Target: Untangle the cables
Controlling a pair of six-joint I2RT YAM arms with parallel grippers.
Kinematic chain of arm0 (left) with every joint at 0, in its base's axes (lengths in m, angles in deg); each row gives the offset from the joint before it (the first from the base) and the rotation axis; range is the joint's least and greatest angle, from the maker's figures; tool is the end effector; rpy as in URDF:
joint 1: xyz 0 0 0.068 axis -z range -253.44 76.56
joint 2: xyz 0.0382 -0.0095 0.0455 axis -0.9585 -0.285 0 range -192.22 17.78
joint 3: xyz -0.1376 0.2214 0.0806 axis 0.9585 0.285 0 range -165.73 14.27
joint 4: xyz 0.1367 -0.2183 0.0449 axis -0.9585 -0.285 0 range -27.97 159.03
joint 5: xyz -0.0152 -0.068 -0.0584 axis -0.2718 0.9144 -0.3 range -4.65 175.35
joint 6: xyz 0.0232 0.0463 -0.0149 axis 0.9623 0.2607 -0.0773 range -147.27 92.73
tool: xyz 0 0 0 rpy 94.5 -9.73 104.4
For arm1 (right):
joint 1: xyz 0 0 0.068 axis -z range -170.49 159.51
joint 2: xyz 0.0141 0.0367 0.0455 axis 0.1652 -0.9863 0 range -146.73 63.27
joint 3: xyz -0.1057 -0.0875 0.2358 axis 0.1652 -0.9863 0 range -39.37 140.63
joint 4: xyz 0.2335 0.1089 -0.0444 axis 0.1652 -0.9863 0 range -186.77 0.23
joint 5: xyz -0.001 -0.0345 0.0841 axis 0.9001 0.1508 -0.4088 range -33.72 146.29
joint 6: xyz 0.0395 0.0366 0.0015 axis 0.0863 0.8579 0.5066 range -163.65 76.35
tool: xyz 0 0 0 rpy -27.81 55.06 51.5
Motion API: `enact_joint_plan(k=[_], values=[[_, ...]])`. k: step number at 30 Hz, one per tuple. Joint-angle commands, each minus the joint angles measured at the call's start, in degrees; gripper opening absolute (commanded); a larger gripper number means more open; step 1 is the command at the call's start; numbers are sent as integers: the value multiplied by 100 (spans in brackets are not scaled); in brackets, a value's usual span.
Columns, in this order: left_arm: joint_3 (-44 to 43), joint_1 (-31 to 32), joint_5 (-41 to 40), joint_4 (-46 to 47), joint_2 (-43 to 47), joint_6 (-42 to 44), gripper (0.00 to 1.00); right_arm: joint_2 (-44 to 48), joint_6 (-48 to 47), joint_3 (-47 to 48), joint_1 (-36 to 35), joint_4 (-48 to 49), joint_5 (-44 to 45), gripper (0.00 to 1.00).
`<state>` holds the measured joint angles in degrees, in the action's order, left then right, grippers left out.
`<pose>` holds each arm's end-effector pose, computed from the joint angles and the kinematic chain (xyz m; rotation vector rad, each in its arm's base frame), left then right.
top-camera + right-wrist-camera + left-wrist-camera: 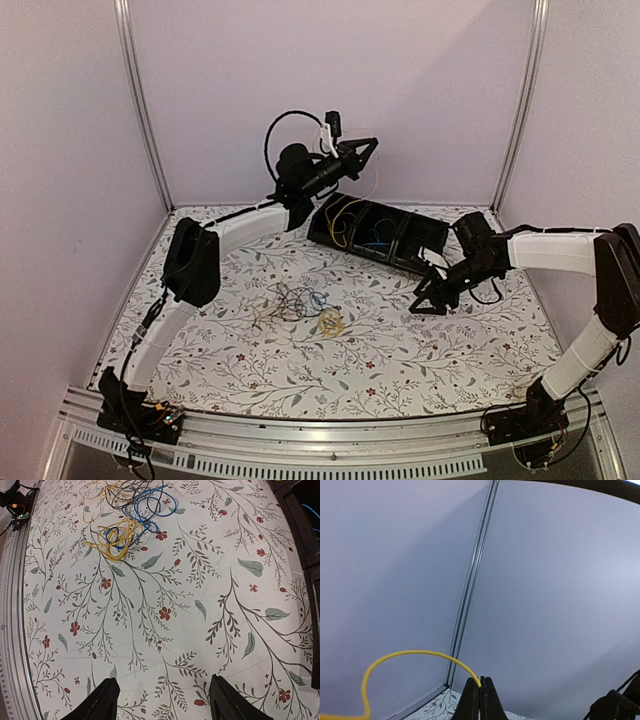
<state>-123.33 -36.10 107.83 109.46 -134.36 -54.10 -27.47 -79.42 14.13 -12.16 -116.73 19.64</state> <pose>0.4701 -0.3758 0.2802 0.4823 1.1436 -1.2025 0.2704 0.1303 0.1846 -1.3796 2.1198 0.7580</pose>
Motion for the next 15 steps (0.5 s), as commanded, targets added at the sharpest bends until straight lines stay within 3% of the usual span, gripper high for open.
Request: enact_joint_plan(k=[1, 6, 15], values=[[-47, -199, -212, 596, -390, -881, 0, -125, 26, -6, 39, 56, -115, 66], [-165, -467, -655, 540, -773, -1263, 0, -60, 35, -57, 43, 50, -97, 66], [-145, -547, -1710, -572, -836, -741, 0, -56, 26, -50, 51, 56, -97, 66]])
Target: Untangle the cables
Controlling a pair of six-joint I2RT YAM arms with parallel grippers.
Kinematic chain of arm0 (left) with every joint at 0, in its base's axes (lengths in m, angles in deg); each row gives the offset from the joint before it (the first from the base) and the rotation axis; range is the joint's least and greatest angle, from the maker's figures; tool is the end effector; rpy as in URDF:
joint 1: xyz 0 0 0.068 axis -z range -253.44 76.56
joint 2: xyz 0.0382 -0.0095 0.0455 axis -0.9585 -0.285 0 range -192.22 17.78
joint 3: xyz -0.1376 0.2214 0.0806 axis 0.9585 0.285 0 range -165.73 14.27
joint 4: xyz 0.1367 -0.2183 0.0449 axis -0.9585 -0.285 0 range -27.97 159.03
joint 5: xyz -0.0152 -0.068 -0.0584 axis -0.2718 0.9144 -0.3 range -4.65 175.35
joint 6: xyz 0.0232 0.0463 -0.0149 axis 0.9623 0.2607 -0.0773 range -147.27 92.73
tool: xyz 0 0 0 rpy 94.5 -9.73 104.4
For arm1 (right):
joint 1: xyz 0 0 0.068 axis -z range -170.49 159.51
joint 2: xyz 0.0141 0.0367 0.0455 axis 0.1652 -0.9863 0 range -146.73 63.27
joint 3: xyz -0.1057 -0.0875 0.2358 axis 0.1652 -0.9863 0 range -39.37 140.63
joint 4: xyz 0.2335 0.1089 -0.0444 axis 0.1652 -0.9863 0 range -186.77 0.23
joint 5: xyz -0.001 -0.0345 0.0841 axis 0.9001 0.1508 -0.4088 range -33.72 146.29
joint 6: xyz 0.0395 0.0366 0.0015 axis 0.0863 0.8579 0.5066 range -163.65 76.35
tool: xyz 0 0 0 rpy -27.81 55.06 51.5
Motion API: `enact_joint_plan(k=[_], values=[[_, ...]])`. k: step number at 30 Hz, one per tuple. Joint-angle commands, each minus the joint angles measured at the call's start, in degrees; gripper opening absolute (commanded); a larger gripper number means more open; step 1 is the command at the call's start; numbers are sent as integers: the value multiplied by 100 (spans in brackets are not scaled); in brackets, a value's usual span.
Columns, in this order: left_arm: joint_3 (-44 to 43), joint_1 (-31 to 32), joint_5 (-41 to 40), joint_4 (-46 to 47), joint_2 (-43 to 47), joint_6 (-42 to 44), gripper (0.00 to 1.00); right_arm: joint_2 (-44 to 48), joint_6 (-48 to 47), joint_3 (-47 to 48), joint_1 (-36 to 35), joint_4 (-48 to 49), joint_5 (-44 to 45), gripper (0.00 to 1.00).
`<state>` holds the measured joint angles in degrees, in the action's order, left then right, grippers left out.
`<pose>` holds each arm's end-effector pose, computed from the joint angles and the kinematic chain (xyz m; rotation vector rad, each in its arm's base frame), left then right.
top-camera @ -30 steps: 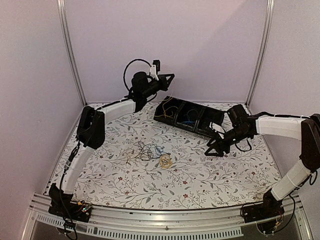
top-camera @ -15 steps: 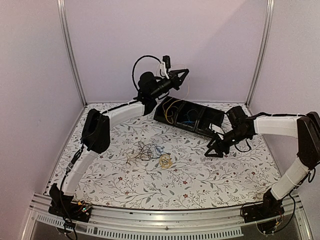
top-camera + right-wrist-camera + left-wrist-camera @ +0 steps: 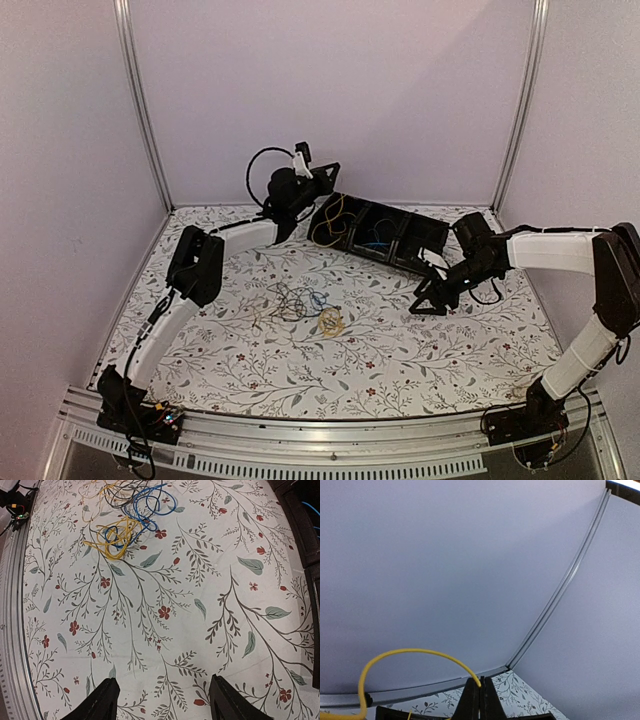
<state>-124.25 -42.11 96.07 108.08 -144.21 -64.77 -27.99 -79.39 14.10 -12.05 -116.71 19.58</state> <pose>0.5301 -0.3304 0.1819 0.0963 1.3905 -1.1366 0.2712 0.1300 0.1820 -1.3778 2.1296 0.7628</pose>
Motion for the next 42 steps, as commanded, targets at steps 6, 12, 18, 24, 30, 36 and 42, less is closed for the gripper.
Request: enact_joint_plan(k=[6, 12, 18, 24, 30, 36, 42], values=[[682, 255, -932, -1174, 508, 1112, 0, 18, 11, -47, 42, 52, -97, 66], [1241, 614, -1791, -1930, 923, 2126, 0, 4, -7, -44, 40, 37, -138, 66], [1127, 725, -2281, -2880, 1030, 2460, 0, -10, -20, -21, 44, 19, -160, 66], [965, 727, -2765, -3793, 1170, 2484, 0, 6, -38, -13, 44, 13, -151, 66], [731, 522, -2234, -4798, 1245, 2254, 0, -38, -46, 38, 46, -26, -152, 66], [1399, 521, -1897, -4676, 2128, 2499, 45, -57, -60, 49, 48, -44, -177, 66], [1785, 504, -1815, -5196, 3059, 2748, 71, -55, -81, 58, 46, -55, -204, 66]])
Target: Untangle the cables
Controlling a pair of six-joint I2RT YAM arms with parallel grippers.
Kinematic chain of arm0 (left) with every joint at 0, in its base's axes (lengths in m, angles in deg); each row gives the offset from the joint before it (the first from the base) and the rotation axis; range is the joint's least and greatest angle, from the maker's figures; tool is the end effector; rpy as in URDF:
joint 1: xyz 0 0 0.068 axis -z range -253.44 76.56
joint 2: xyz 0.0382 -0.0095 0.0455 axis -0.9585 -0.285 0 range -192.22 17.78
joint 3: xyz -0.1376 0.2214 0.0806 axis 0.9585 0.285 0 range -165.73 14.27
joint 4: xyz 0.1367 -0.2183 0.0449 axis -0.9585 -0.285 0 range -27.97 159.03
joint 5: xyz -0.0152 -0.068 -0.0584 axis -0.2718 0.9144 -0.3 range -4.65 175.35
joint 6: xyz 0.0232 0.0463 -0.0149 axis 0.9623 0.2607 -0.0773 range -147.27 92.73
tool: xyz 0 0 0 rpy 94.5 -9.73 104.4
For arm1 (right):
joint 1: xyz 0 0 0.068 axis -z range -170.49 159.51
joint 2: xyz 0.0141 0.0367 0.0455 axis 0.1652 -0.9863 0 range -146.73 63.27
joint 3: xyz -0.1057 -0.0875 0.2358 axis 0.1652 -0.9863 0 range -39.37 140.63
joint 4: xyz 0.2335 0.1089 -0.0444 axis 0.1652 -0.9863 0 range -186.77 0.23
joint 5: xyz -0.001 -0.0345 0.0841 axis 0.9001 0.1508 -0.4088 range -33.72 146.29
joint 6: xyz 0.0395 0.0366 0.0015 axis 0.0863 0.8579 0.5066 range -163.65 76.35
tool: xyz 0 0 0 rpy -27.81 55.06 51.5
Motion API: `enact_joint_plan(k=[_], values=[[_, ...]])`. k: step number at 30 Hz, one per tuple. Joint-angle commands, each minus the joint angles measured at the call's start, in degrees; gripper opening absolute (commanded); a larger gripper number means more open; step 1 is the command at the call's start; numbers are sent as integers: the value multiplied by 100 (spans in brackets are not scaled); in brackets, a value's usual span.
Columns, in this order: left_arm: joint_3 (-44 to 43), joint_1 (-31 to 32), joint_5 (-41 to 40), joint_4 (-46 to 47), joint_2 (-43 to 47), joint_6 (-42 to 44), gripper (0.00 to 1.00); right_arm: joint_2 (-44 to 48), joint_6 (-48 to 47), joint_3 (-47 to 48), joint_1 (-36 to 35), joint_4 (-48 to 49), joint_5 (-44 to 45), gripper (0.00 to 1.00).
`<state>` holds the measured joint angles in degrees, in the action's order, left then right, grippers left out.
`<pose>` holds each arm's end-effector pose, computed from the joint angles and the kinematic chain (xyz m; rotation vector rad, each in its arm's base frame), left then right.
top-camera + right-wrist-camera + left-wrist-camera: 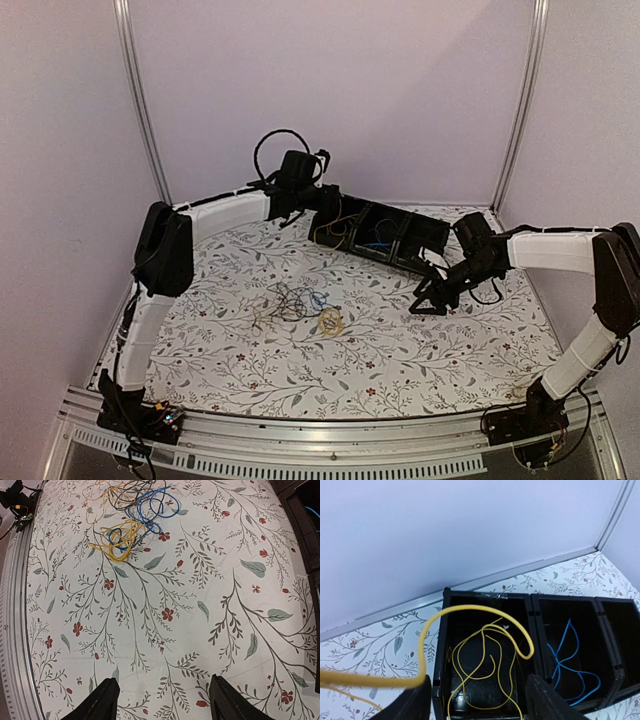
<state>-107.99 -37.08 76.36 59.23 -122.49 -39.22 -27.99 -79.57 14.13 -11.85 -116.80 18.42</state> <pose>0.4632 -0.3341 0.2127 0.3413 2.0411 -0.3618 0.2712 0.1295 0.1825 -1.3774 2.1189 0.7861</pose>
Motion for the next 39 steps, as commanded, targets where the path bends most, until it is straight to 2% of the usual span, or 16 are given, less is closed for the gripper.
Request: enact_joint_plan(k=[1, 6, 10, 13, 21, 23, 25, 28, 30, 34, 36, 39], values=[[250, -9, 166, -489, 1006, 200, 75, -62, -73, 56, 28, -50, -101, 66], [743, -132, 613, -966, 1191, 116, 81, -140, -97, 94, 27, -87, -161, 66], [516, -208, 851, -1439, 795, 15, 79, -239, -108, 151, 27, -147, -218, 66], [303, -224, 1059, -1600, 515, 78, 70, -262, -117, 154, 20, -162, -238, 66], [287, -243, 1208, -921, 303, 488, 48, -119, 223, 276, 25, 260, -156, 64], [-45, -266, 1189, -994, 53, 591, 43, -239, 331, 457, 21, 230, -213, 64], [-607, -270, 1051, -1464, -298, 812, 40, -478, 358, 739, 24, 34, -305, 63], [-1267, -229, 581, -2336, -658, 1303, 48, -712, 410, 1104, 25, -79, -298, 62], [-810, -236, 592, -2279, -439, 1561, 48, -703, 521, 1346, 23, 185, -9, 64], [733, -299, 853, -1278, 362, 1764, 48, -943, 924, 2319, 23, 850, 294, 68], [1084, -312, 1024, -1012, 575, 1755, 48, -1544, 1069, 3017, -6, 1050, 322, 68], [1156, -330, 1178, -953, 632, 1702, 48, -2559, 1365, 4449, -84, 1036, 333, 68]])
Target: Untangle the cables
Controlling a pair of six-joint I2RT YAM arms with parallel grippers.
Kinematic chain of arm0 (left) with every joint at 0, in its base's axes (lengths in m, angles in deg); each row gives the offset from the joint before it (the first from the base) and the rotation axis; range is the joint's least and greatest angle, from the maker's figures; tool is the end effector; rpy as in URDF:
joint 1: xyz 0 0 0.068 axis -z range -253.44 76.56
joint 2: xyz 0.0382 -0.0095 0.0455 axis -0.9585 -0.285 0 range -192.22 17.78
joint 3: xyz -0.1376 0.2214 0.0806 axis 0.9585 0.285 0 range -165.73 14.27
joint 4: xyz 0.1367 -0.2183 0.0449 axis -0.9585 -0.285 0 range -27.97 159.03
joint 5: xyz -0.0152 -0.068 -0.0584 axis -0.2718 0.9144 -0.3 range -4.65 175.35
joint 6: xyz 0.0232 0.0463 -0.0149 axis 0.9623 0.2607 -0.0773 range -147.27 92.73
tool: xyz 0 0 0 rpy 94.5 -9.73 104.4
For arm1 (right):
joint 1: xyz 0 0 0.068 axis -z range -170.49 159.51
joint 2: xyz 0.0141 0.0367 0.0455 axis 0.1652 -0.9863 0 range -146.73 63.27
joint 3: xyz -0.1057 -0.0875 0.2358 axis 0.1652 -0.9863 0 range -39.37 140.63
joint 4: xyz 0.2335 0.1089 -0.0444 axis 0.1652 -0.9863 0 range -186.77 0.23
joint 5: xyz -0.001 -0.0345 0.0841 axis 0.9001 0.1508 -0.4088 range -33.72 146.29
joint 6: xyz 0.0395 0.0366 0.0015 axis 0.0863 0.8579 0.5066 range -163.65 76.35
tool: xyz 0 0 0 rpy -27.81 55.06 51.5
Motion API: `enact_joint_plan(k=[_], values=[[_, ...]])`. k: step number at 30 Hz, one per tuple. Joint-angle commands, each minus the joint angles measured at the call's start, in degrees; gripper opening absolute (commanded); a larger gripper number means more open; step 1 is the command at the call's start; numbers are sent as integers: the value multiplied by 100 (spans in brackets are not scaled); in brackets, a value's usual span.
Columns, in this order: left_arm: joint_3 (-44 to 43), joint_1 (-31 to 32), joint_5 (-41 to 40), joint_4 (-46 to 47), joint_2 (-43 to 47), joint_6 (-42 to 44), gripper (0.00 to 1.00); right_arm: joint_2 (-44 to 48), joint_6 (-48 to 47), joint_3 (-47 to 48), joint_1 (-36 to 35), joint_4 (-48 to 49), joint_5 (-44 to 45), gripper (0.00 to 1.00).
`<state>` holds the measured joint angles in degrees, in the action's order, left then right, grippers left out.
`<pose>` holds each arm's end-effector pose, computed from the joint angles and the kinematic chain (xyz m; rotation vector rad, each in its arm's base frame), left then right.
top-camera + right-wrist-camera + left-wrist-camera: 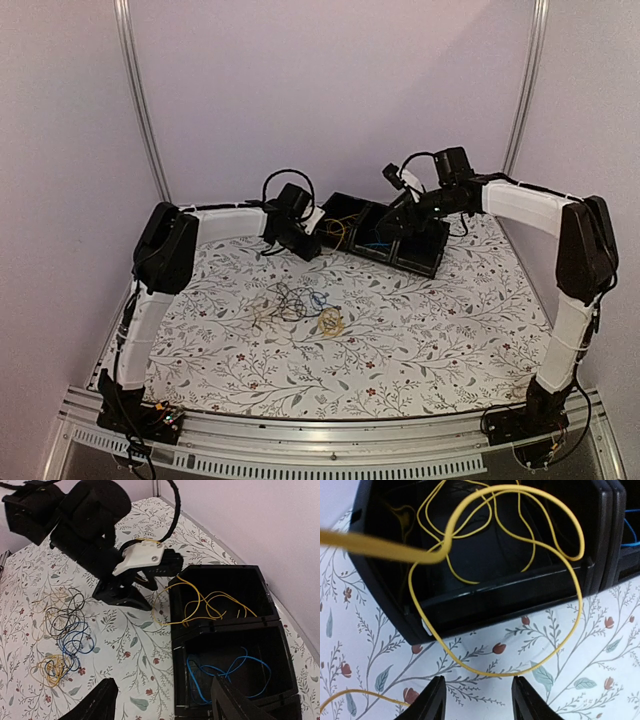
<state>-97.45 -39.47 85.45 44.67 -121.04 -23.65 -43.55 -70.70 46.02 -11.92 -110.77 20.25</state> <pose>0.4415 -0.2975 0.1435 0.8009 2.3506 -0.2293 0.3854 0.1737 0.2632 -1.1932 1.8803 0.6686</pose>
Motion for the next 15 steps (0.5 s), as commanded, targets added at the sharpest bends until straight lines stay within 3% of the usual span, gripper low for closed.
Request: enact_joint_plan(k=[1, 6, 15], values=[[100, -90, 311, 501, 486, 132, 48, -1393, 544, 1711, -119, 350, 145, 68], [83, -97, 452, 506, 500, 31, 48, -2783, 584, 3067, -313, 139, 167, 75], [84, -100, 722, 553, 622, -100, 48, -3351, 911, 3140, -397, 647, 259, 77]])
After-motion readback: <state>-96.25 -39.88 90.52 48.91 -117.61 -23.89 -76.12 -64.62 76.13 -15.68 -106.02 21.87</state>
